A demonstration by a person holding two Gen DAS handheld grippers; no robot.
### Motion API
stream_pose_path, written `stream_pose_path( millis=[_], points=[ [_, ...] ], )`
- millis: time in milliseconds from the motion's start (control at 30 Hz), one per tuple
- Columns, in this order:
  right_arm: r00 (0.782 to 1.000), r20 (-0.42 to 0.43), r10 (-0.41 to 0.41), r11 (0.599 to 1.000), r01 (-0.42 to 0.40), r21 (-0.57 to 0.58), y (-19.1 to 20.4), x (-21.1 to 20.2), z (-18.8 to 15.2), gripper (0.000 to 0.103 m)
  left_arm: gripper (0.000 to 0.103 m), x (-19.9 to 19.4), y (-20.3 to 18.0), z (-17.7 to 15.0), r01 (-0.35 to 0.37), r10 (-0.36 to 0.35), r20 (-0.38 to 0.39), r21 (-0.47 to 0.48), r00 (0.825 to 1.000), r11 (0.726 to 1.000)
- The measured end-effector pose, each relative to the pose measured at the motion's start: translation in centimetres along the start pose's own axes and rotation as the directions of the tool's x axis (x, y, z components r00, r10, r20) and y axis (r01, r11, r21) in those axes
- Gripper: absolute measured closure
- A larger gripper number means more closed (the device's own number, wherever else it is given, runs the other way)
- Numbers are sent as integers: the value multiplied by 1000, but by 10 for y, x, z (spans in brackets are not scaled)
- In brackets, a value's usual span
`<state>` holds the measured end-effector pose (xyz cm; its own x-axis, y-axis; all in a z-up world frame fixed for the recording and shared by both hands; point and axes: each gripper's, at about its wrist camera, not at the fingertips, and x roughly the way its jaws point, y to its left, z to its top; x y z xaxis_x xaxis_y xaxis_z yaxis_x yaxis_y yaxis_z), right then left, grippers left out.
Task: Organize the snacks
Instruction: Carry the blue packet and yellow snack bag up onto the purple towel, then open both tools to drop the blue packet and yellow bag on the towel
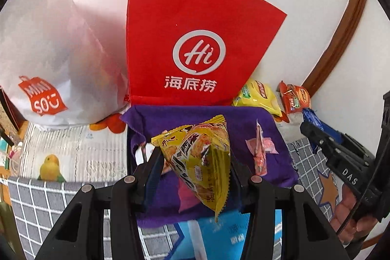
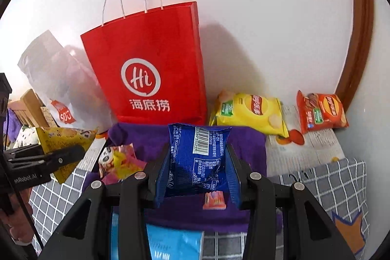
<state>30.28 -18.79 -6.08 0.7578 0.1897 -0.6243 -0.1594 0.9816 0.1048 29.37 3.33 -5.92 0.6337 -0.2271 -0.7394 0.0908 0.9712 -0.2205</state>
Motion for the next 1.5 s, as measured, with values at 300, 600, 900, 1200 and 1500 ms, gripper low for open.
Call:
stream_pose_path(
  millis=[300, 600, 900, 1200, 1500],
  points=[
    [1000, 9, 24, 1000, -24, -17, -1, 26, 11, 61, 57, 36, 25, 12, -6, 5, -14, -58, 1000, 998],
    [995, -95, 23, 1000, -22, 3, -16, 74, -5, 61, 57, 62, 46, 11, 0, -7, -66, -104, 998, 995],
    [986, -162, 47, 998, -55, -40, -2, 87, -17, 61, 57, 65, 42, 10, 0, -8, -78, -97, 997, 995],
    [973, -226, 45, 996, -60, -60, 6, 101, -25, 61, 57, 68, 35, 11, 0, -6, -82, -76, 997, 997],
    [960, -277, 33, 999, -43, -30, -3, 114, -30, 61, 57, 77, 30, 8, 4, -11, -107, -64, 994, 998]
  ],
)
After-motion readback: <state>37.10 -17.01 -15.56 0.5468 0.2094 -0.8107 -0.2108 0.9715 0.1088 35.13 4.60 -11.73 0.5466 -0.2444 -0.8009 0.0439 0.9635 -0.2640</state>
